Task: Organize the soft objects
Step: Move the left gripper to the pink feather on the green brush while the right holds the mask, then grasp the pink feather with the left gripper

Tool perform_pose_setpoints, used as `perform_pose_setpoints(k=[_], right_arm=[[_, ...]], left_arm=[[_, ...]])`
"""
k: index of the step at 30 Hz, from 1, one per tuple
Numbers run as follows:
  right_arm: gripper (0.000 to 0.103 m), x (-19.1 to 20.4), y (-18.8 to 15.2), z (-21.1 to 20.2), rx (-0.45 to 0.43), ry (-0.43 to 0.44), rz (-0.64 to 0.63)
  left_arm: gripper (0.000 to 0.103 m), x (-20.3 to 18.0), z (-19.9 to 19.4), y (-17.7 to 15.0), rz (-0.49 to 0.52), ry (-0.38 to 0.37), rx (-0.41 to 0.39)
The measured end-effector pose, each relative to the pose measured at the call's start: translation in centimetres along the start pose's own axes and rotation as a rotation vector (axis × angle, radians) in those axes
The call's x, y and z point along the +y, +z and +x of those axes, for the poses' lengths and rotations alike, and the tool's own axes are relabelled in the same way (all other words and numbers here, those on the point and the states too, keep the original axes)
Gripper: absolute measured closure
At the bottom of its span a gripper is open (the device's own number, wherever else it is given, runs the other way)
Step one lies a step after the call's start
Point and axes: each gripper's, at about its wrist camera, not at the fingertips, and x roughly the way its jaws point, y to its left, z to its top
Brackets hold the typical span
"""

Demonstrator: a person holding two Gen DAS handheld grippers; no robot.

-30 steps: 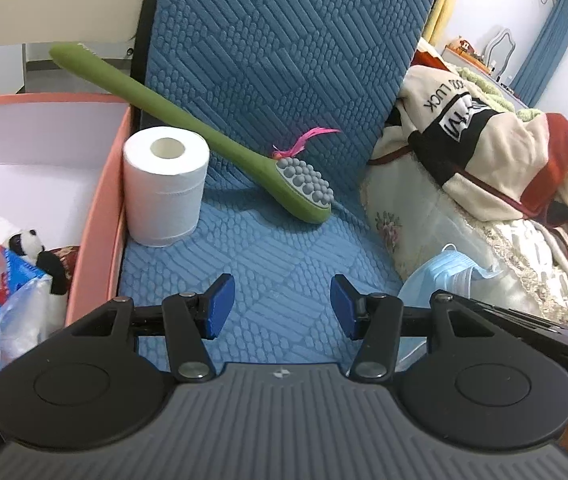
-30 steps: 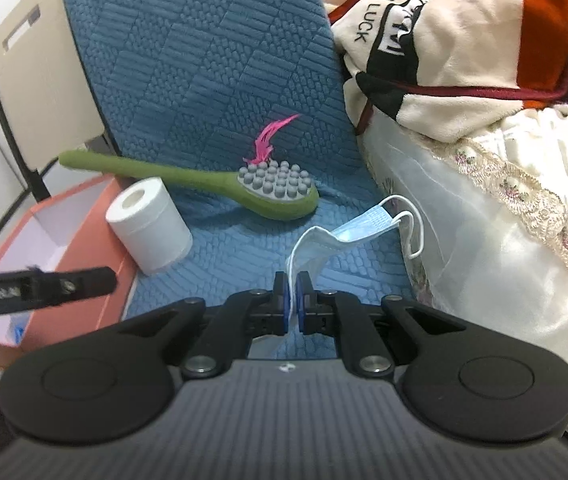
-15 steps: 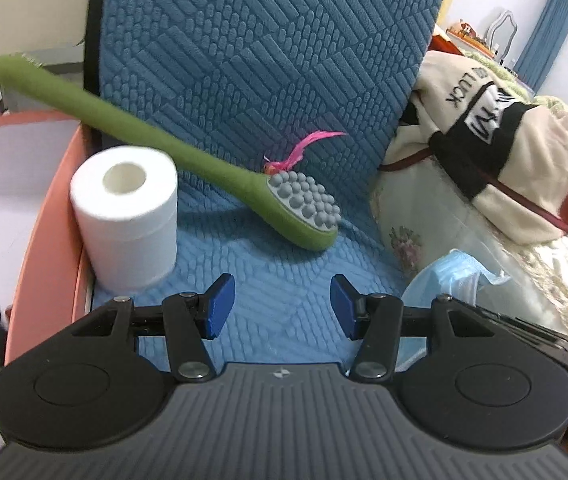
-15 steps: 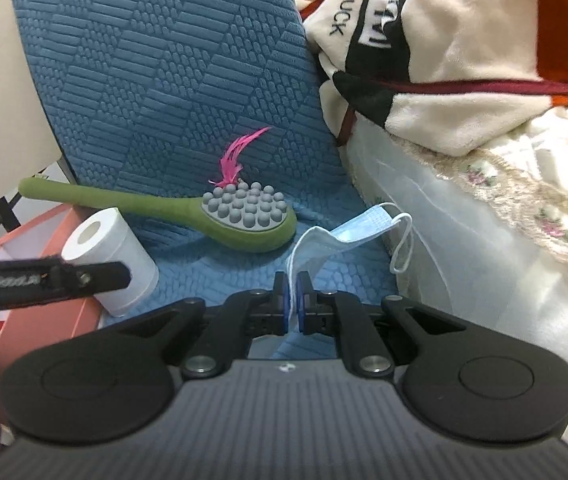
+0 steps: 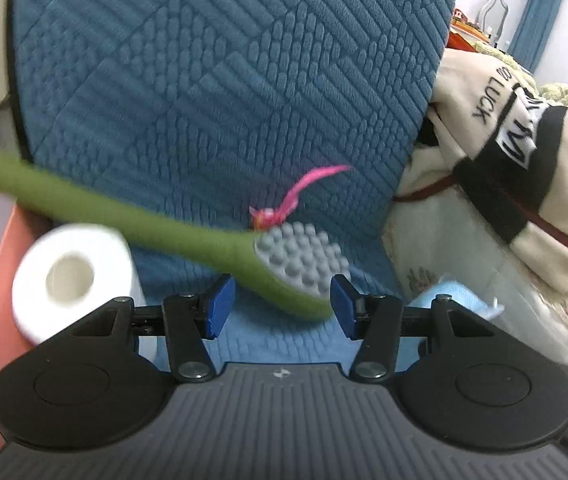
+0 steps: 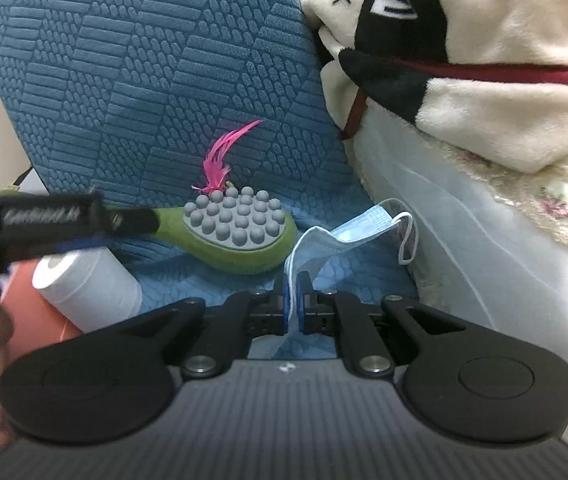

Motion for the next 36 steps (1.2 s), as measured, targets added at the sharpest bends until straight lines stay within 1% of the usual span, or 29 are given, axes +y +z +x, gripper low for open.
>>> perform_pose_setpoints(k=[3,7,12,16,21,24,28,29,32,33,36], right_arm=[[0.095,-0.1,0.2,0.7,0.009,-0.001,0.006],[0.095,-0.5,0.6,1.4,0.016,0.002,0.036],[0.095,-1.1,1.0,1.8,0.019,0.004,0.068],[0.095,-1.3,1.1,2.3,0.027,0.009,0.077],[0.095,-1.2,1.3,2.7,0.033,0.014,0.077],[0.095,-1.3,1.3,2.7,0.037,0.016,0.081],[0.095,-1.3,1.2,2.6,0.040,0.019,0.085],[0.095,-1.3,1.1,2.6,0.041,0.020,0.087],[0.095,-1.3,1.1,2.6,0.043,0.022,0.091],[0.095,-1.4,1.2,2.7,0.043,0.024,0.092],[0.095,-1.3,1.2,2.6,0.043,0.029,0.092]], left_arm=[[0.044,0.2,1.8,1.6,0.013,0.003,-0.013],[0.044,0.1,4.8,3.1,0.030,0.012,0.000],[0.045,-0.5,8.5,3.9,0.075,0.057,0.030],[0.045,-0.9,11.3,4.5,0.095,0.088,0.070],[0.047,-1.3,13.3,5.2,0.106,0.120,0.088],[0.054,-1.4,14.1,5.6,0.104,0.121,0.099],[0.073,-1.9,14.9,6.4,0.112,0.109,0.119],[0.074,-2.1,15.0,6.6,0.116,0.111,0.121],[0.083,-3.0,15.0,7.0,0.131,0.120,0.117],[0.092,-3.1,14.9,7.1,0.134,0.122,0.113],[0.094,-3.9,14.2,7.4,0.141,0.135,0.115]])
